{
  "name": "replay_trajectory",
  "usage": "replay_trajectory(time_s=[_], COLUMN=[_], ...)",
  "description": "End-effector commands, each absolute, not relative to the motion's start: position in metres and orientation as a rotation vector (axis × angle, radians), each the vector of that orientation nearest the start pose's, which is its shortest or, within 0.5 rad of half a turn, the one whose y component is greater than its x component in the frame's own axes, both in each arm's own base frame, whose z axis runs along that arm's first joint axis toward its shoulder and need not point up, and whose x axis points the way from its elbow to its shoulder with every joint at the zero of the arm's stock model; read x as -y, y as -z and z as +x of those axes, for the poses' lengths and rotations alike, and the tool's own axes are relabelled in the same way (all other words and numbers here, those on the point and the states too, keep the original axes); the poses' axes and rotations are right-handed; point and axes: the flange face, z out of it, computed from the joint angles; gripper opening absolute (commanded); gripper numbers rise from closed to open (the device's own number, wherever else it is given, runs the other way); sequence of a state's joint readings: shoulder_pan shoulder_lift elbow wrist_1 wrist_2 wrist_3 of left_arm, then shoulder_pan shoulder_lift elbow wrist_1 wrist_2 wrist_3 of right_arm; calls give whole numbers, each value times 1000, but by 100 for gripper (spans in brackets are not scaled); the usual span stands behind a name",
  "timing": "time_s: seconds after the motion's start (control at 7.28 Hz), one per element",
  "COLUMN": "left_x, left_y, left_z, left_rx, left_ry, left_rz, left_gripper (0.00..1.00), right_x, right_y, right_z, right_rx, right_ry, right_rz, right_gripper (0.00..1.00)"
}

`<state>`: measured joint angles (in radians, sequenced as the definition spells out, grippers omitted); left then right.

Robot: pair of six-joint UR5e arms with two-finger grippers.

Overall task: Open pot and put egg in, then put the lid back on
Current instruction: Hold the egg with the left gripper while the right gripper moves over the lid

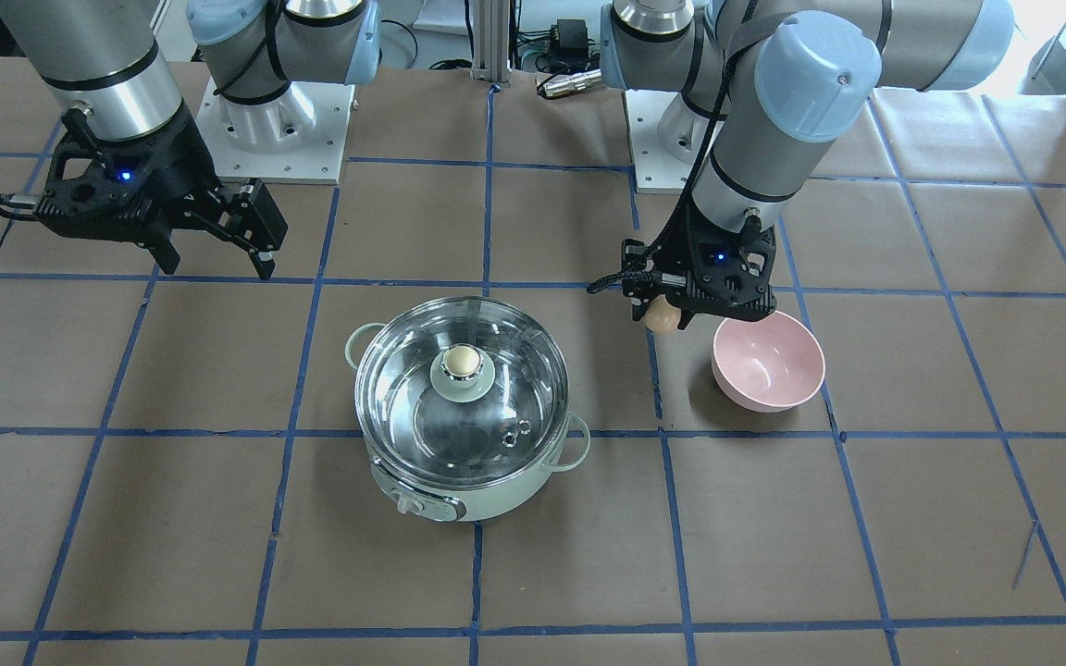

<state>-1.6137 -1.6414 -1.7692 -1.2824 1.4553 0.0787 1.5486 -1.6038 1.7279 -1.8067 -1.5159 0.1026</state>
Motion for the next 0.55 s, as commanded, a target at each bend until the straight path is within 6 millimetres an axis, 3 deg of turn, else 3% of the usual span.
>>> replay_trajectory(time_s=[0.0, 0.27, 0.41], left_x=[503, 502, 502], left_y=[-385, -384, -384], left_z=[-166, -166, -167], left_rx=[-3250, -3250, -3251], left_ry=[33, 31, 31], left_rz=[199, 201, 201], left_gripper=[1, 1, 1], right_x=[495, 498, 500], right_y=[-433, -405, -392], right_z=[173, 246, 271], right_rx=[-3061, -3058, -3059], right_ry=[185, 217, 232], right_rz=[197, 206, 219], right_gripper=[100, 100, 100])
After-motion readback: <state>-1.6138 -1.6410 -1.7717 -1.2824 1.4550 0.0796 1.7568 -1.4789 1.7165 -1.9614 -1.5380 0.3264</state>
